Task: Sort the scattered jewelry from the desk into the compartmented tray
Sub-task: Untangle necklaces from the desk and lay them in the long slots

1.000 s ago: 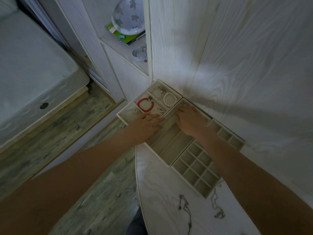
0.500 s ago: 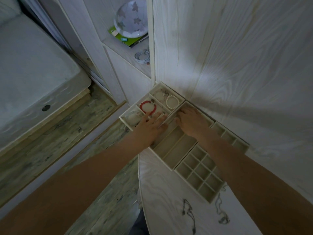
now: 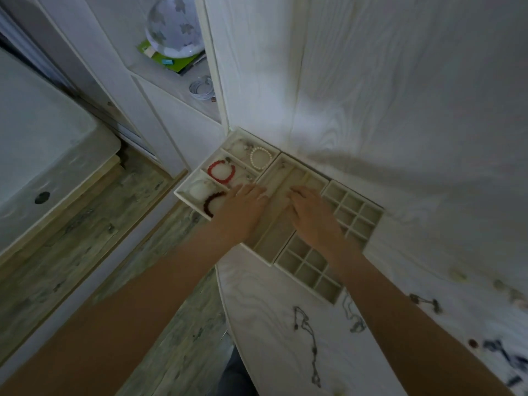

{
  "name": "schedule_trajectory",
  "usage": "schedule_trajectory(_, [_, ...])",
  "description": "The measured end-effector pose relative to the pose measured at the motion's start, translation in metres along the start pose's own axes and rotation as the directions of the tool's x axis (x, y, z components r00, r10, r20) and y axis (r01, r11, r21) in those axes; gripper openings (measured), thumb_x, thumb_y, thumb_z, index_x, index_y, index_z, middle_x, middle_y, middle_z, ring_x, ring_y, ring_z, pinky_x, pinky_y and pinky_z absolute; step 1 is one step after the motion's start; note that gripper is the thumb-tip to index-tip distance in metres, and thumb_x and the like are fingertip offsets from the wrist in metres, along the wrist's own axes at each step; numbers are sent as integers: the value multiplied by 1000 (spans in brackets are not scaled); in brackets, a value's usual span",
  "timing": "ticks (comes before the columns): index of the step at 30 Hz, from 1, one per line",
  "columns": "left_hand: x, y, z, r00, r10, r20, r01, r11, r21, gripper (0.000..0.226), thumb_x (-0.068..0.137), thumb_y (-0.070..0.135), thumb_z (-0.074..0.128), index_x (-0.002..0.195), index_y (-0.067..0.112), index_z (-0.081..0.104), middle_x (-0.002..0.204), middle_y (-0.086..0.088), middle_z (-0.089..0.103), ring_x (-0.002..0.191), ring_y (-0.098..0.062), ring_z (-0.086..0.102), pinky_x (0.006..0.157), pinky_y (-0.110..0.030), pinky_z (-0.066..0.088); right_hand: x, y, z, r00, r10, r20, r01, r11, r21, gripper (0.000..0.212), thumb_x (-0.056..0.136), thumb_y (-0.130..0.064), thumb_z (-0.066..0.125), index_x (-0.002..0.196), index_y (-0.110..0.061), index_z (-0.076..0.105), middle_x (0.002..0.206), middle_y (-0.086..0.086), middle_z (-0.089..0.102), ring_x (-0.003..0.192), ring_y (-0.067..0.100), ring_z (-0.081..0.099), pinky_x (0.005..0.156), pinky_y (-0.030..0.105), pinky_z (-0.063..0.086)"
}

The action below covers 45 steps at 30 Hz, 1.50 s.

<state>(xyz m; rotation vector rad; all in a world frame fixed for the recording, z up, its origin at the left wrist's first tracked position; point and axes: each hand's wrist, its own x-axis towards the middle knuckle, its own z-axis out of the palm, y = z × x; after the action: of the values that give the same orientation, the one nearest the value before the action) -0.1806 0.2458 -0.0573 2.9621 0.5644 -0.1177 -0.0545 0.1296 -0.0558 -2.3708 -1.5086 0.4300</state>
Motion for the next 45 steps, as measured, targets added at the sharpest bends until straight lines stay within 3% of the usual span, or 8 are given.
schedule_trajectory(6, [-13,60,1,952,13,-305,-92,965,-245,19,77,3,60,93,12,67,91,-6,66,83,-27,64,74,-37,47,-74,29,-17,983,168,-77,-156,978,140,33,98,-10,40,128,-5,52,128,10,50,119,26,44,90,30,37])
schedule_trajectory(12, [-51,114,18,943,110,-314,-239,881,-409,23,85,21,46,81,7,64,73,-4,62,58,-21,57,54,-27,48,-155,50,0,948,296,-120,-276,948,160,17,93,-4,46,106,-1,56,106,13,51,102,26,45,71,27,36])
schedule_trajectory(16, [-84,123,50,978,79,-192,-155,893,-423,6,79,10,63,84,9,67,81,-7,66,70,-27,62,62,-39,54,-195,46,23,968,240,-74,-223,957,183,13,93,-8,49,101,-3,57,101,10,53,96,25,48,71,29,40])
schedule_trajectory(20, [-110,131,75,991,-72,110,107,925,-366,37,87,21,63,123,17,58,117,-6,54,108,-26,50,85,-36,37,-215,36,44,988,146,44,-151,972,178,18,94,-19,52,107,-7,58,106,8,53,99,22,49,76,26,39])
schedule_trajectory(30, [-122,140,76,976,-132,173,175,950,-260,13,93,11,49,100,4,58,111,-13,52,103,-27,49,79,-31,34,-215,16,67,974,166,157,-165,986,-19,17,98,-15,43,108,-7,54,114,11,47,108,24,45,84,31,43])
schedule_trajectory(35, [-127,135,53,914,-371,166,352,518,-780,12,97,7,45,85,9,49,79,-2,64,73,-9,60,70,-16,46,-209,14,54,946,155,285,-184,980,80,15,99,-7,35,104,-7,49,103,10,53,96,23,51,75,27,41])
schedule_trajectory(40, [-126,133,30,849,-448,282,282,-67,-957,19,99,5,42,80,11,44,67,-4,53,57,-10,59,65,-19,54,-202,7,25,919,204,338,-395,449,802,15,97,1,42,84,-5,46,69,8,56,63,16,57,64,18,51])
schedule_trajectory(45, [-116,115,-3,775,-596,210,151,-148,-977,18,99,8,41,84,16,46,67,1,48,49,-4,38,53,-19,35,-183,15,4,936,177,305,-352,422,835,17,94,-5,52,79,-12,55,64,2,49,60,15,49,75,36,50])
